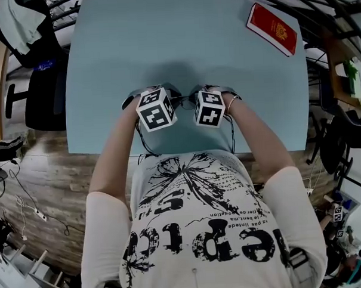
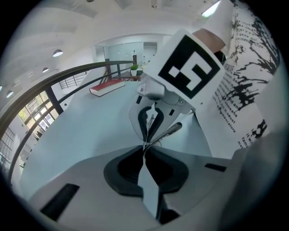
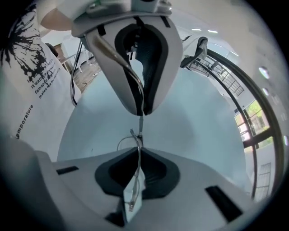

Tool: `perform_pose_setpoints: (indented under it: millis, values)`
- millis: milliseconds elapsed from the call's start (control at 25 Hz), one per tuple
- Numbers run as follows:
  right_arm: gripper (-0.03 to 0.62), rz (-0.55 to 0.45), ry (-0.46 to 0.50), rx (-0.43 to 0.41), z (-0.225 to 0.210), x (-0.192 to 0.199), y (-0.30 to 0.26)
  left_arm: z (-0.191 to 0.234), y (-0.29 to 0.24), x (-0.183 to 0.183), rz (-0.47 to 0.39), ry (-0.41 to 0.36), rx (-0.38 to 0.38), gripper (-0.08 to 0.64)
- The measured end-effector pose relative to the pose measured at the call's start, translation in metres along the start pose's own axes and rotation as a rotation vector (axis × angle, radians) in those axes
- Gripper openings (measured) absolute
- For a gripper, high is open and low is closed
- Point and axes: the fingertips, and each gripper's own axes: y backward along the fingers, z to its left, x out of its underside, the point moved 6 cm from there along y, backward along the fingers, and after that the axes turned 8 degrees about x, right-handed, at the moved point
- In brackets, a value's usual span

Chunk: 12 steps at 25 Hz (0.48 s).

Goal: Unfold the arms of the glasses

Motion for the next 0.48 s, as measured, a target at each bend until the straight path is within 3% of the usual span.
perform_pose_setpoints:
  millis: [200,480]
  values:
    - [0.028,-0.086,0.006,0.013,0.001,0.005,0.027,-0.004,-0.001,-0.001,0.019,-0.013,-0.002,0.028]
    - [0.028,-0.142,0.001,0.092,-0.003,0.026,0.065,-0.002,-0.005,-0.009,0.062,-0.022,-0.030,0.028]
